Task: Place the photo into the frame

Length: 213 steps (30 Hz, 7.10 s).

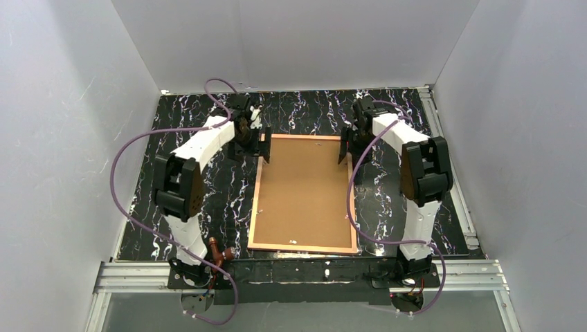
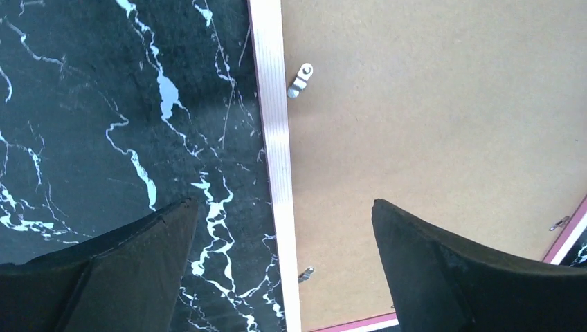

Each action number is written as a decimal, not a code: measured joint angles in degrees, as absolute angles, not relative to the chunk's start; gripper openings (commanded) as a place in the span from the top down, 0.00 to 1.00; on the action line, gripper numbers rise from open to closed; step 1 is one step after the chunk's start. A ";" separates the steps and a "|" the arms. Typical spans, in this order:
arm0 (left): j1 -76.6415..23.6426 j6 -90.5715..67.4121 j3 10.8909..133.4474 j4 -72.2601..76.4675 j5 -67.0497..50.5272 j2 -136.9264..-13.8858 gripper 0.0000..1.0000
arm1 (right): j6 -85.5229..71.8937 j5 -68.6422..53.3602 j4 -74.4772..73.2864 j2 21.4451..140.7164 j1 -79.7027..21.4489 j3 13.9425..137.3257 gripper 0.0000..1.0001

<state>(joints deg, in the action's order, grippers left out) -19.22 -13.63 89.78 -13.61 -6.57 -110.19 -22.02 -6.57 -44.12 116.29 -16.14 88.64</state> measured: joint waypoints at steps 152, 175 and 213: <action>-18.02 -28.21 80.27 -26.06 3.62 -108.18 0.77 | -22.26 -2.94 -44.05 89.21 -12.82 66.26 0.28; -17.08 -24.91 77.82 -28.77 -4.51 -89.30 0.03 | -19.18 -2.70 -44.64 104.47 -12.75 69.23 0.86; -12.21 -27.51 57.89 -12.88 -11.64 -98.13 0.14 | -18.59 -7.09 -41.15 100.73 -12.75 69.56 0.31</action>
<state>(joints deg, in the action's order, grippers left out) -12.21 -27.51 57.89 -12.88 -11.64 -98.13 -18.59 -7.09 -41.15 100.73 -12.75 69.56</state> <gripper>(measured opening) 0.889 0.688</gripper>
